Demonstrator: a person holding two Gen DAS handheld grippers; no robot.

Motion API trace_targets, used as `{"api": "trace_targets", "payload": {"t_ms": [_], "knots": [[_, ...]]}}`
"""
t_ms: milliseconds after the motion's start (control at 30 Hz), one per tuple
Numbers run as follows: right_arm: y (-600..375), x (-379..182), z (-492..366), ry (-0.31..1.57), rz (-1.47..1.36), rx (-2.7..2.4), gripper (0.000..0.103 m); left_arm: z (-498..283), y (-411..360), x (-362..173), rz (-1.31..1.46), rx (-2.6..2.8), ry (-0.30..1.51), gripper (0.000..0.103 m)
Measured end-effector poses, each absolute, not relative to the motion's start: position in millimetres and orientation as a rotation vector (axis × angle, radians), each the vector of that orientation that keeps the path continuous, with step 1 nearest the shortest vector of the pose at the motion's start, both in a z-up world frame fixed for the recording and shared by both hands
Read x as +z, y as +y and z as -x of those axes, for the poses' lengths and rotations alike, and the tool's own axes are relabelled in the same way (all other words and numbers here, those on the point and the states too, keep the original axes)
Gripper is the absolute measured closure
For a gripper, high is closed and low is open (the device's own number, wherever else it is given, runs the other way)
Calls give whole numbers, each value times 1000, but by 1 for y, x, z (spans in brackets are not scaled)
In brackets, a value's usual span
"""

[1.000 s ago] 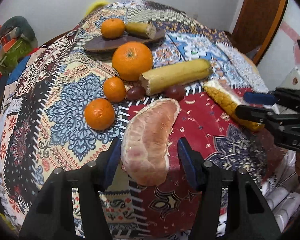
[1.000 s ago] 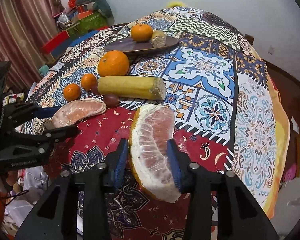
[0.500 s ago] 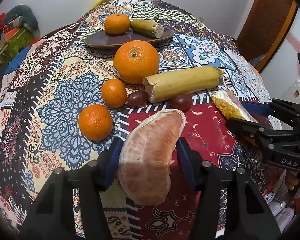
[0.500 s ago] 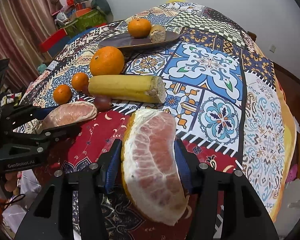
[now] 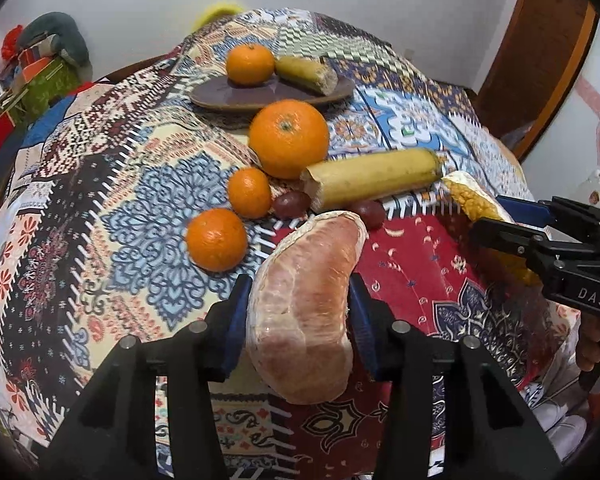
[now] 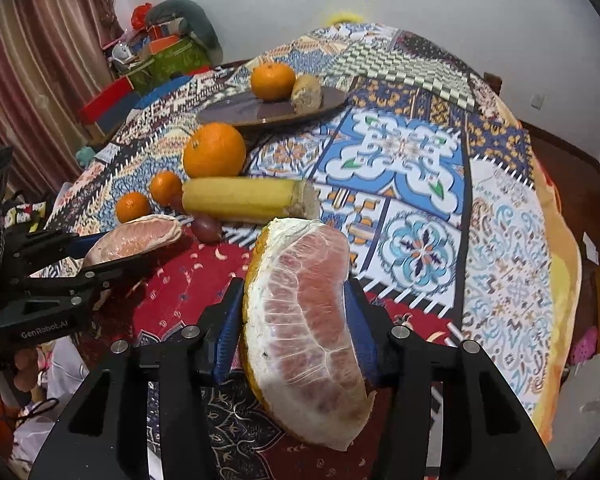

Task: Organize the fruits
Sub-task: 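Lift both pomelo pieces and carry them toward the dark plate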

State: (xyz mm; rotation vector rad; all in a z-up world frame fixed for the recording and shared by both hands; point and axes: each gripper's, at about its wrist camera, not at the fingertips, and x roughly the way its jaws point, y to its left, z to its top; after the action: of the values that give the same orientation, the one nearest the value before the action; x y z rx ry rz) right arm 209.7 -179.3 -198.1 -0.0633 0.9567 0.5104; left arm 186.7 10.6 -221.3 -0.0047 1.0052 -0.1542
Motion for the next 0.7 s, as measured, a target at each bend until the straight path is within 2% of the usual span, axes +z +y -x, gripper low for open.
{"api": "trace_targets", "payload": {"t_ms": [700], "knots": [[-161,-129,-249,737,40,529,57,-222,32,-152,33,-112,810,56]]}}
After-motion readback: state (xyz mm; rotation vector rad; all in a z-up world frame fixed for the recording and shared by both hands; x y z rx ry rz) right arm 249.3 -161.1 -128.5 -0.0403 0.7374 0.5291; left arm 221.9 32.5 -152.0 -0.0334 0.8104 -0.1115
